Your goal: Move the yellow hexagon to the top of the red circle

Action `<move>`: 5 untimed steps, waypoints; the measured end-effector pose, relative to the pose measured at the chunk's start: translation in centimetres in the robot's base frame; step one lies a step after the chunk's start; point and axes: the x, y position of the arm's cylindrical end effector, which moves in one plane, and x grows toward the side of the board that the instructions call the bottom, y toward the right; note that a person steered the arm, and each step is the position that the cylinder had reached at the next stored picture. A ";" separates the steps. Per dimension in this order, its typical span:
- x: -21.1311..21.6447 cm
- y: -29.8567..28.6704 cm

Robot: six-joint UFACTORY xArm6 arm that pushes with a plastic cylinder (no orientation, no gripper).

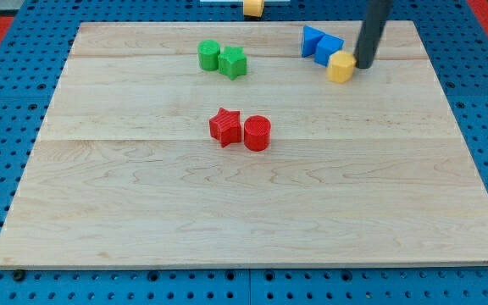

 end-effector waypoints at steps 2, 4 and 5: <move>1.5 -6.9; 5.4 -6.5; 8.5 -7.8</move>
